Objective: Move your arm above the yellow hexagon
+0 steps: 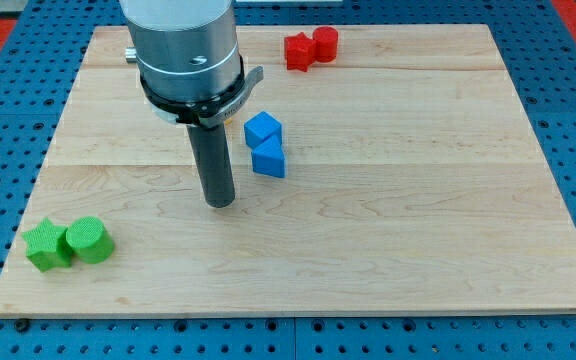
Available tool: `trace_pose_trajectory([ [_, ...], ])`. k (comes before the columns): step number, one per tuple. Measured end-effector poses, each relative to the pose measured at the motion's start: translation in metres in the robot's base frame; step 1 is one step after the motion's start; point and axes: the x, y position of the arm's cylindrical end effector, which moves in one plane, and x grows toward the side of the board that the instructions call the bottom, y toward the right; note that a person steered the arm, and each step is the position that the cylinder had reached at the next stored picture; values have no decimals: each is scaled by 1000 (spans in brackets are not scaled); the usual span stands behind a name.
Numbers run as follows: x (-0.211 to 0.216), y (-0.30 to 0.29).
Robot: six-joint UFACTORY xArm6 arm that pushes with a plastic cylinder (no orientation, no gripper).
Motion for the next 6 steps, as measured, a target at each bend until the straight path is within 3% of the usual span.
trace_pose_trajectory([
  [3, 0, -7],
  [5, -43, -38],
  [6, -44, -63],
])
